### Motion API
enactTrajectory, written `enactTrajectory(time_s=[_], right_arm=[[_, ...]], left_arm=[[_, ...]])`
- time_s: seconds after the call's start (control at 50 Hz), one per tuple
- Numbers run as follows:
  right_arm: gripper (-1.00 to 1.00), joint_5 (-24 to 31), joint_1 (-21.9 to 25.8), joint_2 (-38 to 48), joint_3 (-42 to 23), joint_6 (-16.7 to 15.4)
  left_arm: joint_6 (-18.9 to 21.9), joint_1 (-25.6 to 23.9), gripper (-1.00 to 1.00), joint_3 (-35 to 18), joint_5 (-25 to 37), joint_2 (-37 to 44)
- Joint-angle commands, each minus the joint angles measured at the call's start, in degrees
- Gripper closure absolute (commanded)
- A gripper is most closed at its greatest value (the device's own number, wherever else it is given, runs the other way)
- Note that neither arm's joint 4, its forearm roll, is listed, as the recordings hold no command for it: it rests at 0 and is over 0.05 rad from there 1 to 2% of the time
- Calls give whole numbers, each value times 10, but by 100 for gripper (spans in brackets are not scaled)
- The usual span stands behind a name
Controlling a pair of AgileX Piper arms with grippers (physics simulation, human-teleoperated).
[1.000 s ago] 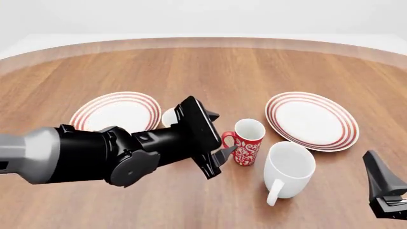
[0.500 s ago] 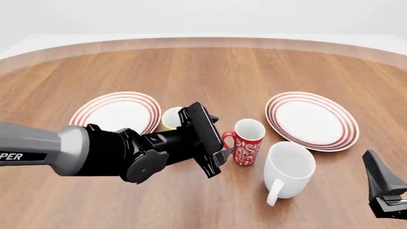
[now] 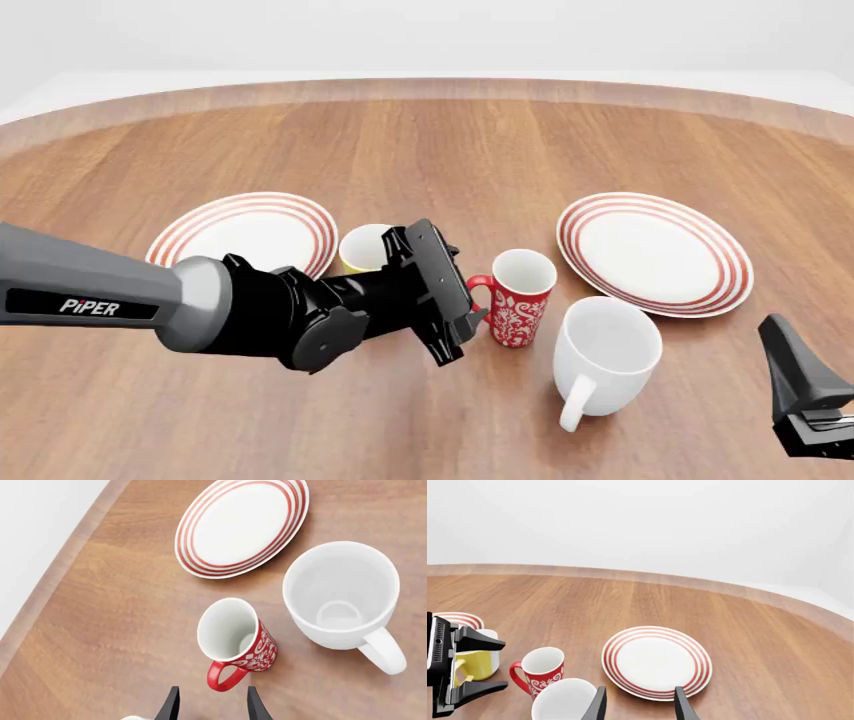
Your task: Put the red mug on the left plate.
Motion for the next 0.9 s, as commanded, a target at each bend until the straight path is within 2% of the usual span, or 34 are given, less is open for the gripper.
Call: enactTrajectory(time_s=[0.02, 0.06, 0.12, 0.58, 0.9], right_arm=[[-100, -13, 2, 12, 0, -2], [-100, -19, 3, 17, 0, -2], [-100, 14, 4, -17, 0, -3], [-100, 15, 6, -17, 0, -2], [-100, 14, 7, -17, -1, -3]], left_arm=[[7, 3, -100, -18, 4, 18], [6, 3, -100, -21, 8, 17], [6, 6, -100, -27, 9, 21], [12, 11, -100, -53, 8, 71], [10, 7, -100, -60, 22, 66]])
